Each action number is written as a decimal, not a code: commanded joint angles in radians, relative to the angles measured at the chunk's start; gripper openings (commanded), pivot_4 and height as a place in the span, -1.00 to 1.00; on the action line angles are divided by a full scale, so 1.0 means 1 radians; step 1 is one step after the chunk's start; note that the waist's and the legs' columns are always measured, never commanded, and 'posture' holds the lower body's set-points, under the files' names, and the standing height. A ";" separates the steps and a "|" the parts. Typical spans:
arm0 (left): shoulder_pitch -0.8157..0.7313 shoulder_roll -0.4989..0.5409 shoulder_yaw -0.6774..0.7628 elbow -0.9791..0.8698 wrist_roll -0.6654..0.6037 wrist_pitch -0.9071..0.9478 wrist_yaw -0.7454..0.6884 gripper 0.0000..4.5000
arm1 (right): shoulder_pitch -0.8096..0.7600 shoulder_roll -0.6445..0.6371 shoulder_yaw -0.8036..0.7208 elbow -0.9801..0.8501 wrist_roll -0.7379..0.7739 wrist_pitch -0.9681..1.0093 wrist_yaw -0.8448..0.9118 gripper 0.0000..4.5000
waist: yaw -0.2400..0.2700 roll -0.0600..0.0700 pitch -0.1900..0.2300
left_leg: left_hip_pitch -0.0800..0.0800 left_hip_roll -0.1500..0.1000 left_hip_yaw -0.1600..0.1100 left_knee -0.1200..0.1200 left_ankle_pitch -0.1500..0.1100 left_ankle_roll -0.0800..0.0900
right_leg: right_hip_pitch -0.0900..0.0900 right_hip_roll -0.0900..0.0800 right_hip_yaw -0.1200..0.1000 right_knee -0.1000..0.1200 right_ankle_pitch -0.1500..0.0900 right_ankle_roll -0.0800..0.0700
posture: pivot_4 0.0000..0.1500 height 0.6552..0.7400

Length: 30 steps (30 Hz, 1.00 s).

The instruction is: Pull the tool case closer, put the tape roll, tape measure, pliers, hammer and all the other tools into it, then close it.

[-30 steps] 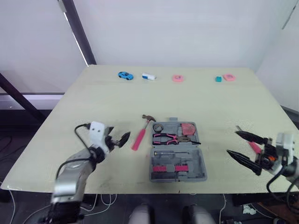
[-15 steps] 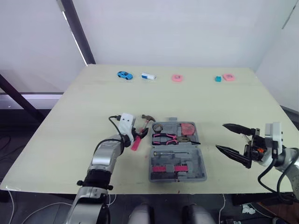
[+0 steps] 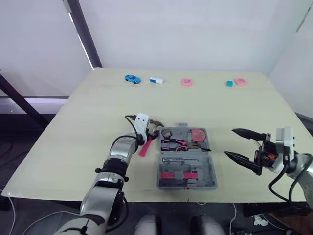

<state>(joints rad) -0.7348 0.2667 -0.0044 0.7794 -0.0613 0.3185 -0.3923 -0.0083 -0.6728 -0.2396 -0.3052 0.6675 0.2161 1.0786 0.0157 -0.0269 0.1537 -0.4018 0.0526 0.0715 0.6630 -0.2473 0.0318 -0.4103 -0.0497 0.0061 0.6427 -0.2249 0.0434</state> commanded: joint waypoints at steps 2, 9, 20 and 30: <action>-0.012 -0.016 0.003 0.050 0.007 -0.014 -0.002 -0.30 | -0.019 0.003 -0.001 -0.040 0.010 0.000 -0.013 1.00 | 0.000 0.000 0.000 | 0.000 0.000 0.000 0.000 0.000 0.000 | 0.000 0.000 0.000 0.000 0.000 0.000 | 1.00 0.99; 0.019 0.005 0.027 0.019 0.000 -0.008 0.005 -0.96 | -0.022 0.012 0.012 -0.044 0.007 -0.001 -0.024 1.00 | -0.004 0.000 0.000 | 0.000 0.001 0.000 0.000 0.000 0.000 | 0.000 0.000 0.000 0.001 0.001 0.001 | 1.00 0.99; 0.271 0.129 0.066 -0.498 -0.055 0.211 -0.049 -0.96 | -0.056 0.003 0.037 -0.028 0.021 0.008 0.005 1.00 | -0.039 0.000 0.000 | 0.002 0.003 -0.001 -0.002 0.000 0.000 | -0.002 0.002 0.005 0.001 0.001 0.001 | 1.00 0.99; 0.551 0.143 0.177 -0.998 -0.132 0.466 0.034 -0.96 | -0.090 -0.025 0.086 -0.028 0.015 0.026 0.093 1.00 | -0.021 -0.002 0.001 | 0.001 0.003 0.000 -0.003 0.000 0.000 | -0.003 -0.001 0.005 0.000 0.000 -0.001 | 1.00 0.99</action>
<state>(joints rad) -0.1851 0.4100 0.1479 -0.1292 -0.1734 0.7691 -0.3757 -0.0880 -0.6858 -0.1510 -0.3050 0.6707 0.2395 1.1570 -0.0054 -0.0287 0.1549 -0.4006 0.0555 0.0714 0.6601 -0.2475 0.0317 -0.4128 -0.0511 0.0110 0.6431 -0.2252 0.0423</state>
